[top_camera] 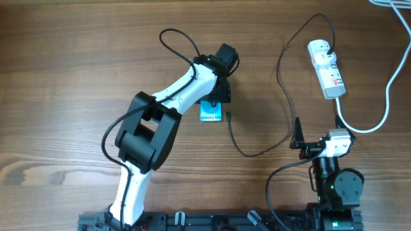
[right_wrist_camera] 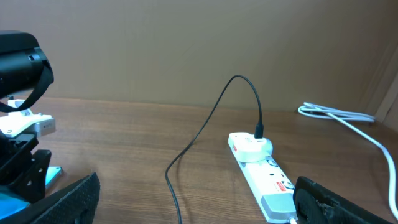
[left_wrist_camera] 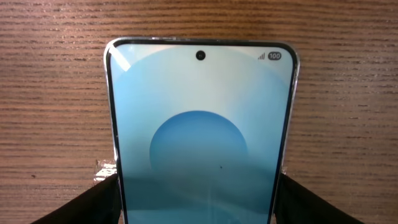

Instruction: Plug charger to phone and switch on socket

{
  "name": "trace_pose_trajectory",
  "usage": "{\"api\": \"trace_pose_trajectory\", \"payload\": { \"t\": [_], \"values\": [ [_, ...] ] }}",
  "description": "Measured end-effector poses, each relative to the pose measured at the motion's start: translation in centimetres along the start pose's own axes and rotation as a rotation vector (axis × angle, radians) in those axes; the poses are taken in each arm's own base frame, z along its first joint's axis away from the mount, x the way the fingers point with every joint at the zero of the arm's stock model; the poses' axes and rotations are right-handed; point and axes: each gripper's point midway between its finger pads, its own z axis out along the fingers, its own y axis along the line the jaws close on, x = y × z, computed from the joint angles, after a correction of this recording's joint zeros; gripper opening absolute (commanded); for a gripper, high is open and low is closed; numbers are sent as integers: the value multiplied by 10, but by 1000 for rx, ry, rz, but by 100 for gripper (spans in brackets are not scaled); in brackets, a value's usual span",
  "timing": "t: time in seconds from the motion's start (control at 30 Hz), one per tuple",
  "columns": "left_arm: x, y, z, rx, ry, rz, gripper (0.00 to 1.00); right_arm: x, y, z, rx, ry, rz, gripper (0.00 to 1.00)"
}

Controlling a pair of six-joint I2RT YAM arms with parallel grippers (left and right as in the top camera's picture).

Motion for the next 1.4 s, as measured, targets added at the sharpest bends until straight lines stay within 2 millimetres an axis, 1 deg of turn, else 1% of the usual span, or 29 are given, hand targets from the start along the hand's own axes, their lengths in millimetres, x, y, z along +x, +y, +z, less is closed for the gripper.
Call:
{"api": "trace_pose_trajectory", "payload": {
  "t": [0.33, 0.4, 0.67, 0.73, 0.8, 0.83, 1.07, 1.27, 1.4],
  "values": [
    [0, 0, 0, 2, 1, -1, 70, 0, 0, 0, 0, 0, 0, 100],
    [0, 0, 0, 2, 1, -1, 68, 0, 0, 0, 0, 0, 0, 100],
    [0, 0, 0, 2, 1, -1, 68, 0, 0, 0, 0, 0, 0, 100],
    [0, 0, 0, 1, 2, -1, 67, 0, 0, 0, 0, 0, 0, 100],
    [0, 0, 0, 1, 2, -1, 62, 0, 0, 0, 0, 0, 0, 100],
    [0, 0, -1, 1, 2, -1, 61, 0, 0, 0, 0, 0, 0, 100],
    [0, 0, -3, 3, 0, -4, 68, 0, 0, 0, 0, 0, 0, 100],
    [3, 3, -5, -3, 9, -3, 68, 0, 0, 0, 0, 0, 0, 100],
    [1, 7, -15, 1, 2, -13, 68, 0, 0, 0, 0, 0, 0, 100]
  ]
}}
